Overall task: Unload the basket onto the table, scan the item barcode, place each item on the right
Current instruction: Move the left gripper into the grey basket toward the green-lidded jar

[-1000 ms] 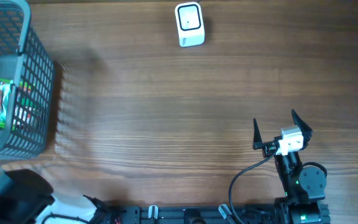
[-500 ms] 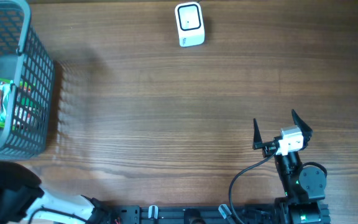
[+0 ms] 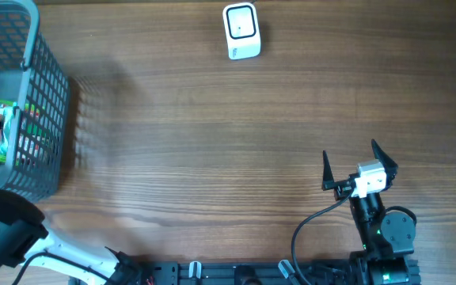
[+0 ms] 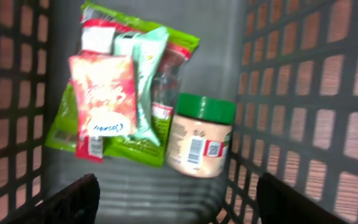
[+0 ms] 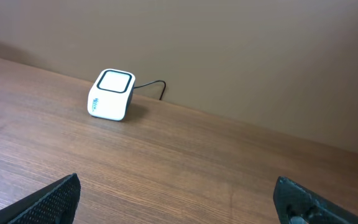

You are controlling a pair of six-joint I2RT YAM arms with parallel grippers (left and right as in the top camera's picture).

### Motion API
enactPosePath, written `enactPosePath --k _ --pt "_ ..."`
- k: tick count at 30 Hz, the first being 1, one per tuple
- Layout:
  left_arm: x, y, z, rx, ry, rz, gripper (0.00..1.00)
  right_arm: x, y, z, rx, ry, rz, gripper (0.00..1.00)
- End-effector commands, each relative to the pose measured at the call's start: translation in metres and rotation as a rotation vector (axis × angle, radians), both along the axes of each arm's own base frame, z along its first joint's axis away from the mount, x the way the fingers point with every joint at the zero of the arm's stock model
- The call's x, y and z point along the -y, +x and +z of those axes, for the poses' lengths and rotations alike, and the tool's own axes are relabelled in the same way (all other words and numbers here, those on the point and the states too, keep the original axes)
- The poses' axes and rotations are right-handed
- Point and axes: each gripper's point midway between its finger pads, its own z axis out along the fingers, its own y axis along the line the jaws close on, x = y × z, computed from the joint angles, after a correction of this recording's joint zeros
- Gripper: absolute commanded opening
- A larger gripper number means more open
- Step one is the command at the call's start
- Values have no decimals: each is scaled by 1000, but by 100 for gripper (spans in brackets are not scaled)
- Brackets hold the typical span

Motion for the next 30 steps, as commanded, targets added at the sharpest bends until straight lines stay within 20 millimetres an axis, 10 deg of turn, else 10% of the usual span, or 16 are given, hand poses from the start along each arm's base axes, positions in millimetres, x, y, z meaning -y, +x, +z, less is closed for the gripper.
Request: enactPosePath --k 1,12,30 --pt "18 17 -5 10 -22 -72 80 4 1 0 2 -10 -20 100" --pt "27 18 -50 -27 -67 -81 93 4 1 0 2 -10 -20 100" --pt "34 19 -109 -111 8 -133 86 4 1 0 2 -10 -20 100"
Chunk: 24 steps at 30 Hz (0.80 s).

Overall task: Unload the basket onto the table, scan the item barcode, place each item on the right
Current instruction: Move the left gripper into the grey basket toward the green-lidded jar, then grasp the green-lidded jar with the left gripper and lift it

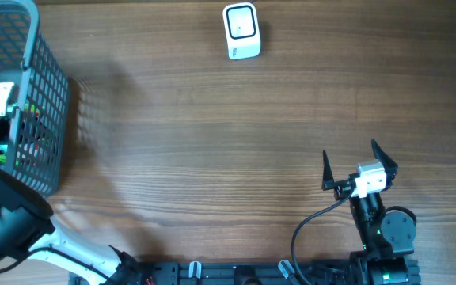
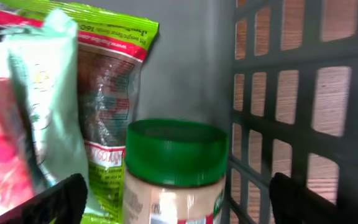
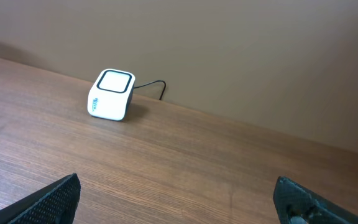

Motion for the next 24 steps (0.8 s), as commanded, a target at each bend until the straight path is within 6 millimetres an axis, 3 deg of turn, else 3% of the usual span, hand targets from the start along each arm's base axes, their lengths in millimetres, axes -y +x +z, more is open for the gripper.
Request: enactPosePath --k 1,11,24 --pt "-1 -5 -12 -38 13 -21 85 4 1 0 2 -10 -20 100" --pt "5 -12 -33 -63 -14 -20 77 4 1 0 2 -10 -20 100" --pt "10 -17 -54 -68 -18 -19 76 4 1 0 2 -10 -20 100"
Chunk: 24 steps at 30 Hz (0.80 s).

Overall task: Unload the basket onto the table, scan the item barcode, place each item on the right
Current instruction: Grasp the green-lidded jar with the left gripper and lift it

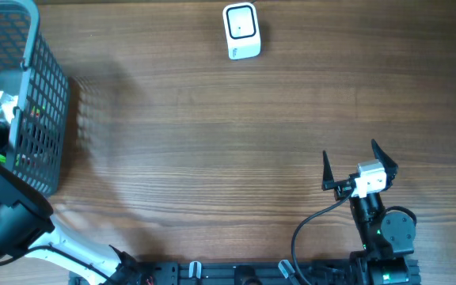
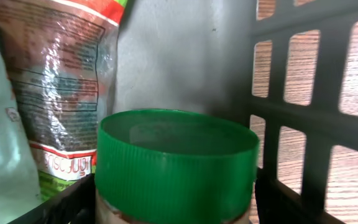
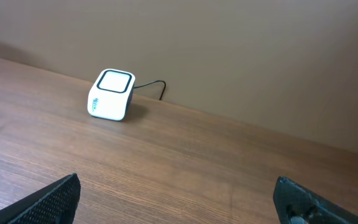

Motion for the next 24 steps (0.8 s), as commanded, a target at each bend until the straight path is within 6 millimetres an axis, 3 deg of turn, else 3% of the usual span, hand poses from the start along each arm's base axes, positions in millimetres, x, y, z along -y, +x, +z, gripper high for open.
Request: enactPosePath --k 1,7,11,16,20,24 --pt "4 -6 -15 -21 -16 -13 76 4 1 0 2 -10 -20 100" --pt "2 -7 -24 -20 5 -11 75 4 1 0 2 -10 -20 100" --pt "1 -7 -24 -19 6 -11 60 4 1 0 2 -10 -20 100" --pt "0 -5 -20 -11 14 -8 54 4 1 0 2 -10 -20 100" --pt "-9 4 4 34 53 1 54 4 1 0 2 -10 -20 100" --pt "-20 15 48 102 128 3 54 4 1 0 2 -10 -20 100"
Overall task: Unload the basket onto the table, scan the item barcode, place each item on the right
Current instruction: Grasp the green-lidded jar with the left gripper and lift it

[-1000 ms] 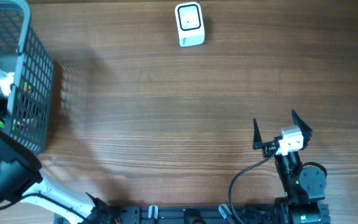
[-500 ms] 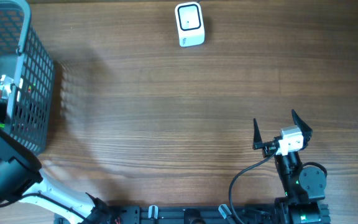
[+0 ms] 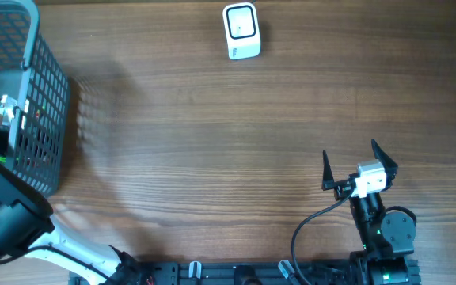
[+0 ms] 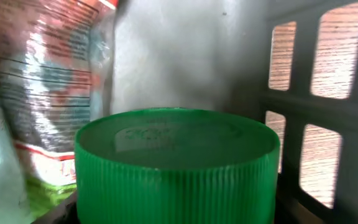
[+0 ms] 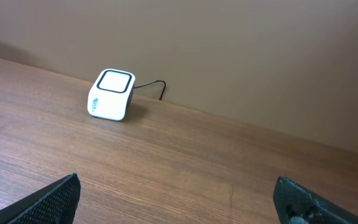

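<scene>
A jar with a ribbed green lid [image 4: 176, 162] stands inside the grey mesh basket [image 3: 47, 95] at the table's left edge. My left gripper [image 4: 176, 216] is down in the basket, its open fingers either side of the lid, which fills the gap between them; whether they touch it I cannot tell. In the overhead view the left gripper [image 3: 3, 111] shows behind the mesh. The white barcode scanner [image 3: 241, 30] sits at the far edge, also seen as the scanner [image 5: 111, 94]. My right gripper [image 3: 360, 168] hangs open and empty over the near right table.
Snack packets [image 4: 42, 87] lie against the jar's left side in the basket. The basket wall [image 4: 331, 106] stands close on the jar's right. A black cable [image 5: 154, 87] runs from the scanner to the table's back edge.
My left gripper has moved a little closer onto the green lid, which now looks larger and spans the whole gap between the fingers. The right arm has not moved.
My left gripper first hung above the basket with the packets and the jar below. Then it was lower, near the jar's lid. Then the lid sat between its fingers, and now it is closer still. The right gripper stayed open in place.
</scene>
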You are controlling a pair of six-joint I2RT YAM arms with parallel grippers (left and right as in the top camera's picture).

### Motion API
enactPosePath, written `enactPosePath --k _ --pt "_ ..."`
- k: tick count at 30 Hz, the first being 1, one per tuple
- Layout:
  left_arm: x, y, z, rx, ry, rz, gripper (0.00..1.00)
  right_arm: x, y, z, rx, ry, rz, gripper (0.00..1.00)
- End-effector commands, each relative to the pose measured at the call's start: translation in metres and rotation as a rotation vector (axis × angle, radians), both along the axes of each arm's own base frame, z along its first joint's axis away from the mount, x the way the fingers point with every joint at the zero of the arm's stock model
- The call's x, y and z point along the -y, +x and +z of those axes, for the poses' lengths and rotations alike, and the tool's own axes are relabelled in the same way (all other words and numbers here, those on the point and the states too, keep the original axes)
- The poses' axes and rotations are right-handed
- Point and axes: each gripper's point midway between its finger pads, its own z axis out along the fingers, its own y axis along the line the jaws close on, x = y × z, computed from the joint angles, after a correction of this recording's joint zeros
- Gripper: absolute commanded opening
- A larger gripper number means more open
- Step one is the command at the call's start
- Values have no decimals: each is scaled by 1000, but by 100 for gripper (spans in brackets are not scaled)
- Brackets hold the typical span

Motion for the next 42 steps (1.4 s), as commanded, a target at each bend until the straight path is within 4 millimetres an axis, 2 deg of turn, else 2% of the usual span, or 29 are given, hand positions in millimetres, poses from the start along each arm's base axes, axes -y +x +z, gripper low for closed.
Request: enactPosePath --k 1,6,9,15,19,23,25,28,32,36,42 --pt "-22 19 69 125 136 8 54 4 1 0 2 -10 -20 100" --pt "-41 20 130 193 300 31 54 4 1 0 2 -10 -20 100" --pt "-47 17 177 259 401 65 54 4 1 0 2 -10 -20 100" --pt "-38 6 272 452 538 132 55 4 1 0 2 -10 -20 100" --pt "-18 -11 335 594 606 175 56 4 1 0 2 -10 -20 100" --pt "14 -29 379 741 605 176 57 4 1 0 2 -10 -20 100" --pt "38 -38 398 820 568 170 57 4 1 0 2 -10 -20 100" --pt "75 -47 408 882 496 110 57 4 1 0 2 -10 -20 100" --pt "117 -48 404 890 403 24 56 4 1 0 2 -10 -20 100" --pt "161 -42 386 845 255 -47 55 4 1 0 2 -10 -20 100" --pt "233 -24 346 696 29 -201 53 4 1 0 2 -10 -20 100"
